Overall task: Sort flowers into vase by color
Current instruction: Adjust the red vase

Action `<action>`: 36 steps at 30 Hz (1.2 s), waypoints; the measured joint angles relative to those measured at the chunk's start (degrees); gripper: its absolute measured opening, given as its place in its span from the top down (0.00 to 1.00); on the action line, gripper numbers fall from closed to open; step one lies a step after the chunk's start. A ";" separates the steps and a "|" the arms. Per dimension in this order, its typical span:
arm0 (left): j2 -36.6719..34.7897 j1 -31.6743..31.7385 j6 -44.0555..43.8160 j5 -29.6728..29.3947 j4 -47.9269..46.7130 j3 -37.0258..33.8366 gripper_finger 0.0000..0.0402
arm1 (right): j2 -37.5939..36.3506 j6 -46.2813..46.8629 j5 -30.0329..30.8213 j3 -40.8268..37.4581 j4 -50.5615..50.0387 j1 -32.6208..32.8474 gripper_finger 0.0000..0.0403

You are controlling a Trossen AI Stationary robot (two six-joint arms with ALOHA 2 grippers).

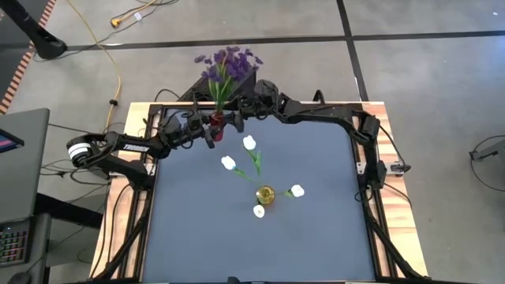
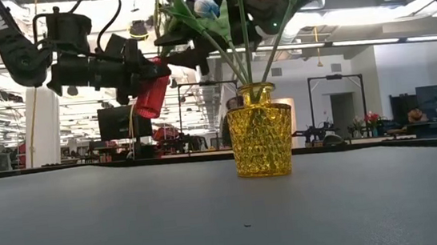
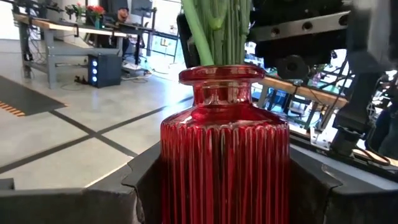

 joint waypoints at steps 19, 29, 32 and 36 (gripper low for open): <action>0.08 -3.35 0.04 -1.53 2.56 0.04 0.45 | -0.11 -3.63 12.15 0.09 -3.77 2.71 0.24; 0.09 -4.34 0.64 -2.56 2.15 0.48 0.45 | -0.22 -3.76 13.35 0.15 -4.16 3.20 0.29; 0.09 -4.34 0.63 -2.56 2.05 0.48 0.45 | -0.22 -3.79 13.35 0.15 -4.35 3.21 0.35; 0.09 -4.32 0.64 -2.60 2.03 0.50 0.45 | -0.22 -4.00 13.26 0.15 -4.31 3.25 0.50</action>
